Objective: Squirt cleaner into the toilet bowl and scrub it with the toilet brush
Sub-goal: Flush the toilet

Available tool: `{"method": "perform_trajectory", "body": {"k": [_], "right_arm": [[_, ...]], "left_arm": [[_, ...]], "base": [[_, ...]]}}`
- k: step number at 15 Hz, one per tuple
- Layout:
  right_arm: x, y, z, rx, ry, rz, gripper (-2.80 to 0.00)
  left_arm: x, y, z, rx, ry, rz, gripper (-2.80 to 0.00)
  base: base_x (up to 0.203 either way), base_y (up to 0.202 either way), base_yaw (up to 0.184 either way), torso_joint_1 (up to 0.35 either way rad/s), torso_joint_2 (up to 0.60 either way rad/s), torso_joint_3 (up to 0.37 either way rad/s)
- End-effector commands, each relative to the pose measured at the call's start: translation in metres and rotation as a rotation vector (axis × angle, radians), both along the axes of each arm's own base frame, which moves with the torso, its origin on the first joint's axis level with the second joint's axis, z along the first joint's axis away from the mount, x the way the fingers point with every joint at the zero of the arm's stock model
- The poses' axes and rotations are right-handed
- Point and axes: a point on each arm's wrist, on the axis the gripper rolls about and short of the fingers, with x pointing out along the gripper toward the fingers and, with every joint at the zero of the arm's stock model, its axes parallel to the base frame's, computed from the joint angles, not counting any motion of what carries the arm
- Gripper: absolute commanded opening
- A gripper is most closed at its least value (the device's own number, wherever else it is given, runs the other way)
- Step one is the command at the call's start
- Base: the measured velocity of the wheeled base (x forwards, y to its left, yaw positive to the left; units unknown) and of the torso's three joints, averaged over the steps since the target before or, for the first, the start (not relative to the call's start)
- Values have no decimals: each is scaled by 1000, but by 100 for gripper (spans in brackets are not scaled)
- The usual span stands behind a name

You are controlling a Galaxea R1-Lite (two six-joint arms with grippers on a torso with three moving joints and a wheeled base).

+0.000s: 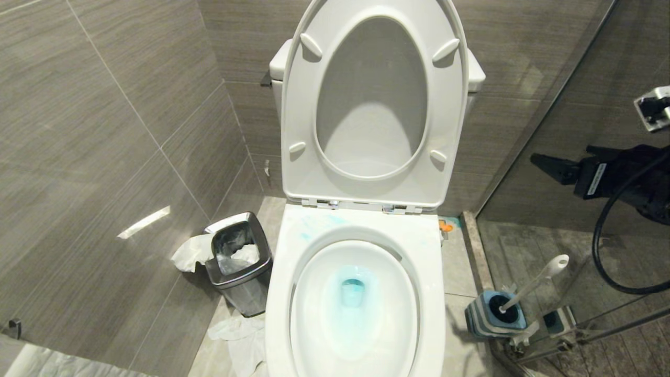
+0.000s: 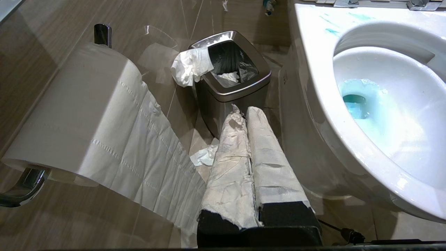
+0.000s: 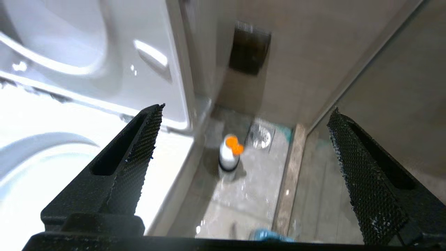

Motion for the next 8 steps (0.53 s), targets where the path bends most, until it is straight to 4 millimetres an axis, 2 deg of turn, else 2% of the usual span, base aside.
{"method": "perform_trajectory", "body": {"k": [1, 2, 8], "right_arm": [[-14, 0, 15, 1, -64, 2, 0], [-15, 0, 17, 2, -70, 1, -280], [-38, 0, 27, 3, -125, -2, -280]], "left_arm": [[0, 0, 0, 0, 2, 1, -280], [0, 0, 0, 0, 2, 1, -280], [0, 0, 0, 0, 2, 1, -280]], "base": [[0, 0, 0, 0, 0, 0], [0, 0, 0, 0, 0, 0], [0, 0, 0, 0, 0, 0]]}}
